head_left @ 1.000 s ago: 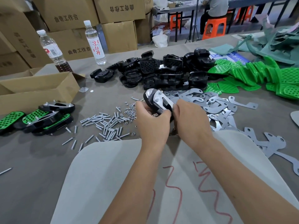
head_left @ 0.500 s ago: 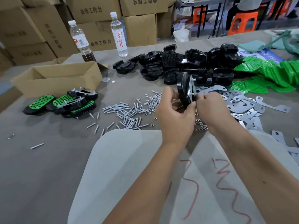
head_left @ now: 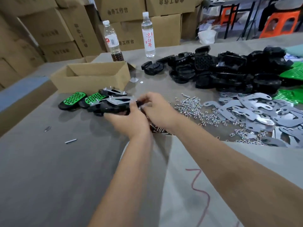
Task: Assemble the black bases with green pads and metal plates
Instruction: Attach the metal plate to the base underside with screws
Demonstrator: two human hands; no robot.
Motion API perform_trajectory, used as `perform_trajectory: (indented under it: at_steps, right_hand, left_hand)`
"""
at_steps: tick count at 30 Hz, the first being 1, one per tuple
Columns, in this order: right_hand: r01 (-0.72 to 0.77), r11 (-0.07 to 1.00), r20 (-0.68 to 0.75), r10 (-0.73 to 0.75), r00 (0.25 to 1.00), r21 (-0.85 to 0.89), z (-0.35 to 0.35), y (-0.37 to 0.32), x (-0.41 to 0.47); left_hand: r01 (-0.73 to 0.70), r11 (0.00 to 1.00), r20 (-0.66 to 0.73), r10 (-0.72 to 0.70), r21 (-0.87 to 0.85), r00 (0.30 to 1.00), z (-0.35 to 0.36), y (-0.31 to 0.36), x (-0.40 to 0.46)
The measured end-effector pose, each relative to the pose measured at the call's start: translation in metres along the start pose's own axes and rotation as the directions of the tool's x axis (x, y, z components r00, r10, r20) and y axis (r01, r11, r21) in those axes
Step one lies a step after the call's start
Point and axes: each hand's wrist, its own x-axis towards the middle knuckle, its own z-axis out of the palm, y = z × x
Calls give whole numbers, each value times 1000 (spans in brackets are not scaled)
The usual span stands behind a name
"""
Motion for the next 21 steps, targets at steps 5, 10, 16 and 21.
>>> perform_trajectory:
  at_steps: [5, 10, 16, 21]
  right_hand:
    - [69, 992, 60, -75, 995, 105, 24, -39, 27]
    - [-28, 991, -116, 43, 992, 129, -20, -11, 19]
    - [-220, 863, -535, -67, 842, -454, -132, 43, -21]
    - [-567, 515, -704, -105, 703, -643, -225, 83, -36]
  left_hand:
    - [192, 976, 134, -179, -99, 975, 14, 37, 57]
    - [397, 918, 263, -390, 29, 883, 33, 32, 35]
    - [222, 916, 557, -382, 334, 738, 85, -25, -87]
    - [223, 884, 688, -460, 410, 561, 117, -47, -149]
